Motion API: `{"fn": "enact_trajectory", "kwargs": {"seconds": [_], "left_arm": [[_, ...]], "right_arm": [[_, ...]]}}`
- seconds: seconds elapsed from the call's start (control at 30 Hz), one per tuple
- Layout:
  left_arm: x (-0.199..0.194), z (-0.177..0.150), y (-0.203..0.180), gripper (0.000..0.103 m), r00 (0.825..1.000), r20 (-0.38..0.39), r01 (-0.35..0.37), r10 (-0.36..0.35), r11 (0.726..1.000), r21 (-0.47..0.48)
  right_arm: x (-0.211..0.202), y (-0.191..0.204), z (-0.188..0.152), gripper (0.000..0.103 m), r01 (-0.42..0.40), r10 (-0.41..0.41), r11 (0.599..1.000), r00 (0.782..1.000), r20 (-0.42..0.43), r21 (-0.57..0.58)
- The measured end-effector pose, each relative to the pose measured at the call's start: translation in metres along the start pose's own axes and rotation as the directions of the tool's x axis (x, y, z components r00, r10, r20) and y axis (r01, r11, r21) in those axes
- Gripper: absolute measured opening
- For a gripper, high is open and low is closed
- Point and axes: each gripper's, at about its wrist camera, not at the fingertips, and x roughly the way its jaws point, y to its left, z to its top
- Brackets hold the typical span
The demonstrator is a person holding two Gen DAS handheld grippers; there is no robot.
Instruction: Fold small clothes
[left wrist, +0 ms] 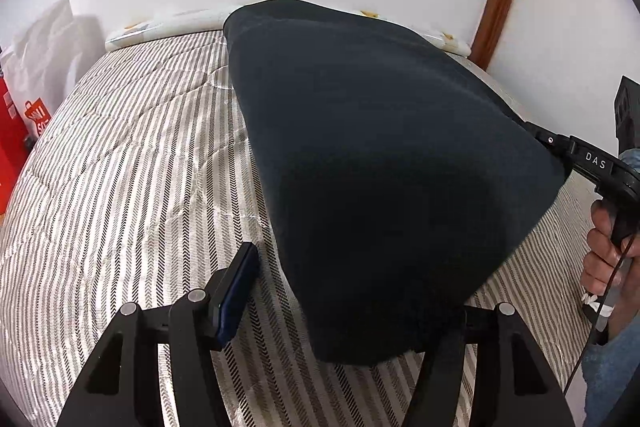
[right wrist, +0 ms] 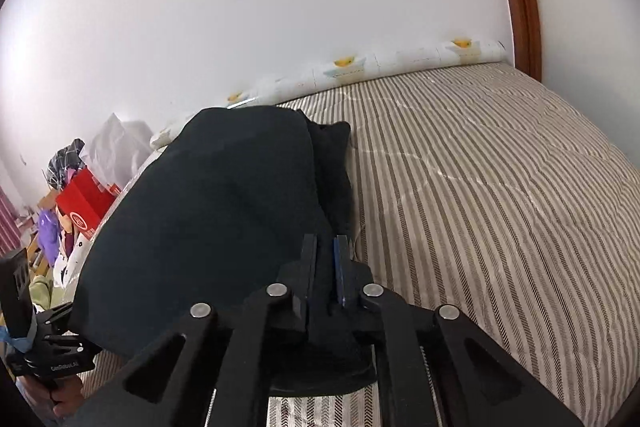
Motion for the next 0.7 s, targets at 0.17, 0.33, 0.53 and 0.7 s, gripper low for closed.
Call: {"fn": "enact_trajectory", "kwargs": {"seconds": [0.17,0.33,0.53,0.7], "left_arm": [[-0.021,-0.011,-0.004,0.058,0.997,0.008,0.082,-0.082,0.996,0.019],[-0.058,-0.017,-0.004,0.058,0.986,0.08,0.146,-0.146,0.989,0.002],[-0.062,0.012,0.007,0.058,0.994,0.094,0.05,-0.048,0.998,-0.023],[-0.03,0.019,0.02,0.06,1.0,0.012,0.026,-0.025,0.998,-0.065]], "right_arm": [[-0.014,0.009,-0.004,0.015,0.063,-0.064,0.996,0.998,-0.013,-0.056],[-0.02,0.011,-0.011,0.015,0.11,-0.12,0.987,0.99,-0.079,-0.115],[-0.043,0.019,0.008,0.022,0.096,-0.106,0.985,0.992,-0.063,-0.145],[-0.028,0.033,0.036,0.03,0.095,-0.107,0.981,0.992,-0.067,-0.169]]}}
